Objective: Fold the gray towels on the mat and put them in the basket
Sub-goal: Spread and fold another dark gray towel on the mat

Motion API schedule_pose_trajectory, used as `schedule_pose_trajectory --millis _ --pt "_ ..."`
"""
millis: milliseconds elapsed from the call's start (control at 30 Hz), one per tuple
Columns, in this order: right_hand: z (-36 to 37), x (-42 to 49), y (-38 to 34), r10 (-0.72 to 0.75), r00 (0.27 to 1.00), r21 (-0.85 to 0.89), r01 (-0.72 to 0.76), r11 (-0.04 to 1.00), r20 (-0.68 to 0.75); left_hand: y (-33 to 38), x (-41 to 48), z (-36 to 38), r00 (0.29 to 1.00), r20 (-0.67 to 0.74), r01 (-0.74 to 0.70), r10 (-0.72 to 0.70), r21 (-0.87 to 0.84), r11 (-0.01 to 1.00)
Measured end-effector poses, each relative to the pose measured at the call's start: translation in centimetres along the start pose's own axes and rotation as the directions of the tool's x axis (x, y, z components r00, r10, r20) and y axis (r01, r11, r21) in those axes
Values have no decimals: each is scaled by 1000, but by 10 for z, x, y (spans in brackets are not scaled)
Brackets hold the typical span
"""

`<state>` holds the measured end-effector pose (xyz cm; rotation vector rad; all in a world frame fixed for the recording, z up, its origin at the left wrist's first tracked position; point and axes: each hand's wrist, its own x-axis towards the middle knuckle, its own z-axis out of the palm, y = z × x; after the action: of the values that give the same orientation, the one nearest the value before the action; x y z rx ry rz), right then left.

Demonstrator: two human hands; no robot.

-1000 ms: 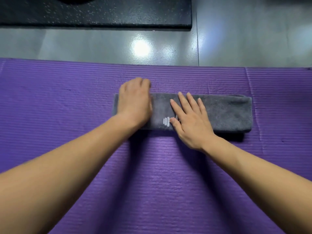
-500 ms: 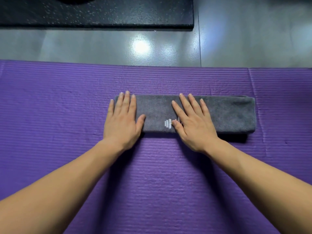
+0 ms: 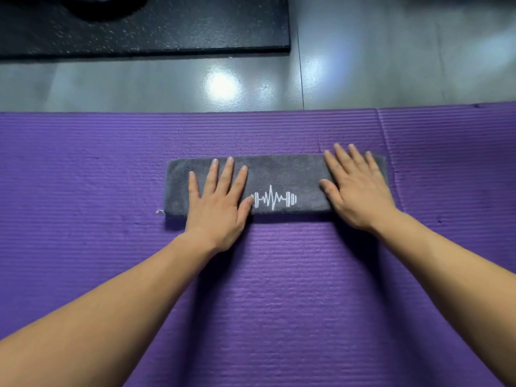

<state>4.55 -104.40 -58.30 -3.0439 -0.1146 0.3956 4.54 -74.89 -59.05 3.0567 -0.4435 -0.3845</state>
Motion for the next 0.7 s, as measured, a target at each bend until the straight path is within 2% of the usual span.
schedule_pose_trajectory --millis 67,200,367,467,500,567,633,700 --pt "-2 -1 22 21 1000 35 -21 999 17 3 -1 0 1000 -2 15 -15 12 1000" --pt "-2 3 35 -37 999 111 34 993 23 1 -2 -2 1000 16 15 -16 18 1000" --pt "-1 5 39 -34 999 133 30 991 26 -44 -12 -2 989 -2 148 -148 7 989" --pt "-7 8 32 8 998 66 -13 998 68 -66 -13 -7 972 40 236 -233 -95 967" --pt "-9 8 25 36 998 47 -38 998 51 -70 -13 -10 967 35 254 -251 -153 955" --pt "-18 7 2 54 996 59 -50 997 -74 -73 -15 -16 960 -18 267 -281 -258 929" --pt "-27 6 -34 -57 977 133 86 987 -206 -75 -19 -20 931 -80 307 -356 -356 883" --pt "-31 10 -74 -255 937 211 306 928 -238 -76 -20 -24 908 -92 331 -408 -438 836"
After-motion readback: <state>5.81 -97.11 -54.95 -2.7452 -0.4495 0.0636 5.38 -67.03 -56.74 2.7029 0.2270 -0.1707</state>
